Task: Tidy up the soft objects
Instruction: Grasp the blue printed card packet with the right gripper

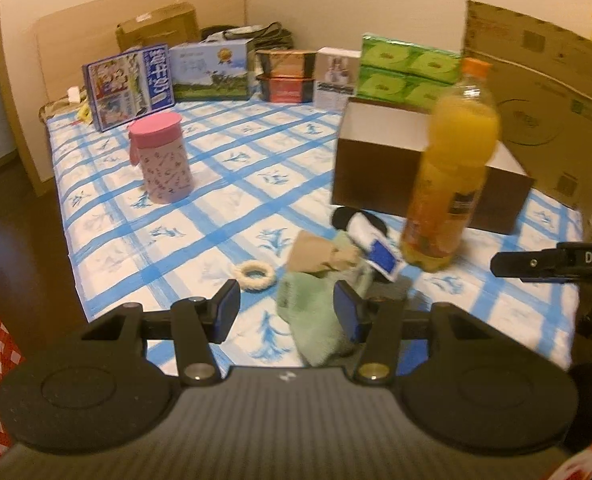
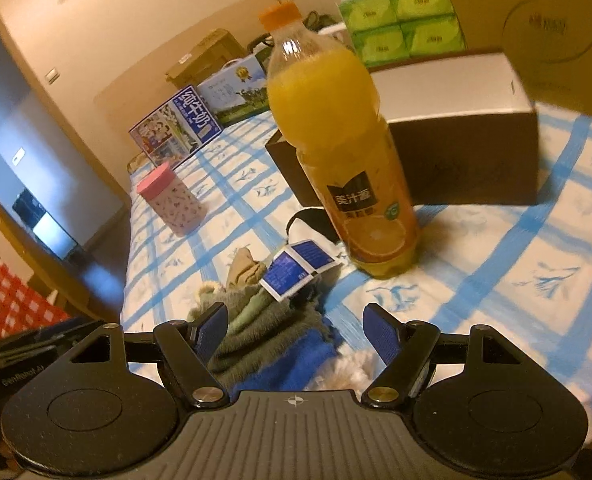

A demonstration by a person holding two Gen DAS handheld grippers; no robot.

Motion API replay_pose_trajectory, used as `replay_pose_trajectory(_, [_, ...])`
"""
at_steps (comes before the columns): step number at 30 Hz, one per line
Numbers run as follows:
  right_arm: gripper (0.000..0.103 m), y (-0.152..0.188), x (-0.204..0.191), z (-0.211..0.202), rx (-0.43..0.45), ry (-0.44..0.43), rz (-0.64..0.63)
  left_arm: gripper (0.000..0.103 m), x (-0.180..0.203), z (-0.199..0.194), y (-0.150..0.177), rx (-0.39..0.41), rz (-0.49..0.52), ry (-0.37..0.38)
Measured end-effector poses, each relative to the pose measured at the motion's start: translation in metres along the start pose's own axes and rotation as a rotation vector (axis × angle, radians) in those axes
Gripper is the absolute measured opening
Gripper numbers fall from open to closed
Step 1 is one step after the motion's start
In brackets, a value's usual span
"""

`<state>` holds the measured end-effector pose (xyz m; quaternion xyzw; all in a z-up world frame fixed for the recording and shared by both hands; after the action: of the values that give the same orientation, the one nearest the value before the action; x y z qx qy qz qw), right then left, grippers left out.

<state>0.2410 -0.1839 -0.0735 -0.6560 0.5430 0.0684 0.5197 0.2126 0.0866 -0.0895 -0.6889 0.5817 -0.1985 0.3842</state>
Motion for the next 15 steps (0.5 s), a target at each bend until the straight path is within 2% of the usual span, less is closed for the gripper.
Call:
replay_pose_trajectory(9, [0.074, -0.007, 0.024, 0.066, 0.015, -0.004, 0.146, 0.046, -0.017, 0.066, -0.006, -0.037, -0.016, -0.035])
replay_pose_trajectory(15, [0.068, -0.006, 0.04, 0.1, 0.035, -0.013, 0.247, 0.046, -0.022, 0.099, 0.0, -0.082, -0.037, -0.024])
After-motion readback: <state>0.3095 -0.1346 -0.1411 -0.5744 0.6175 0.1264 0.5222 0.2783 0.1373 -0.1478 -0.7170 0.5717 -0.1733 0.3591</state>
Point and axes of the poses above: each gripper's, at about its wrist camera, not at the fingertips, and z roughly the way its jaws point, x to its right, y to its underside, the point moved 10 cm from there along z, roughly the way its jaws point, and after that the axes turned 15 degrees about -y, right-handed, at the moved point
